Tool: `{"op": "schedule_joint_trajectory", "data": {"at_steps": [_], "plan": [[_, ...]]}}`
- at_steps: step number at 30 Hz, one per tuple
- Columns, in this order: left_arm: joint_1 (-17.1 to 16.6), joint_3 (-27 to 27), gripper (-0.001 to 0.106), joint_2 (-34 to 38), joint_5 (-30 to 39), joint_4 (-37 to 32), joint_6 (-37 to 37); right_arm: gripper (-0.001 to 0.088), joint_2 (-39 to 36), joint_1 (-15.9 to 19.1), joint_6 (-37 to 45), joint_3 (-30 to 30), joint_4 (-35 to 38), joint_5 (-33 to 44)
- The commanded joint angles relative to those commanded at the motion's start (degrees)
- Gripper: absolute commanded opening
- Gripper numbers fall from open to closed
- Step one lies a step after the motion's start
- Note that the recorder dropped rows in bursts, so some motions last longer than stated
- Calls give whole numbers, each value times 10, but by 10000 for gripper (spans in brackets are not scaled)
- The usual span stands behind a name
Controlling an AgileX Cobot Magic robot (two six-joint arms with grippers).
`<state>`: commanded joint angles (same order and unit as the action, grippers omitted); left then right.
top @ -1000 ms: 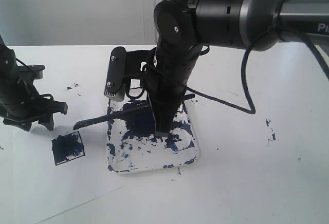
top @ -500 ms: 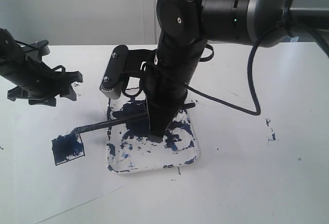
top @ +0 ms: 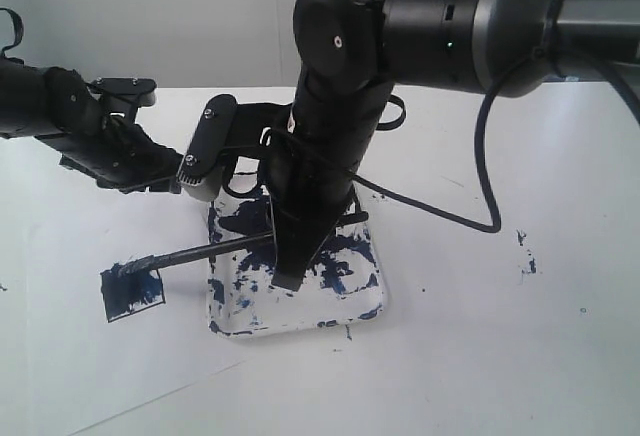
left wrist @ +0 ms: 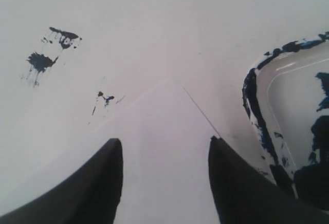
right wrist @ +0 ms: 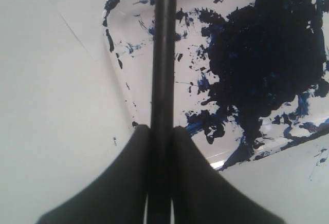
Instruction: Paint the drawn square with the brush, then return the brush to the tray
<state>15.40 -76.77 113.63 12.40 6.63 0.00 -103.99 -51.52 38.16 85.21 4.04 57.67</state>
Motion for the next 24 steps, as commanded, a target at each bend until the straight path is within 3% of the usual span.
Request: {"op": "schedule_joint_trajectory", "data": {"at_steps": [24], "plan": [[0, 0, 551, 37, 12, -9, -28, 0, -1, 0, 0, 0, -1, -15]]}}
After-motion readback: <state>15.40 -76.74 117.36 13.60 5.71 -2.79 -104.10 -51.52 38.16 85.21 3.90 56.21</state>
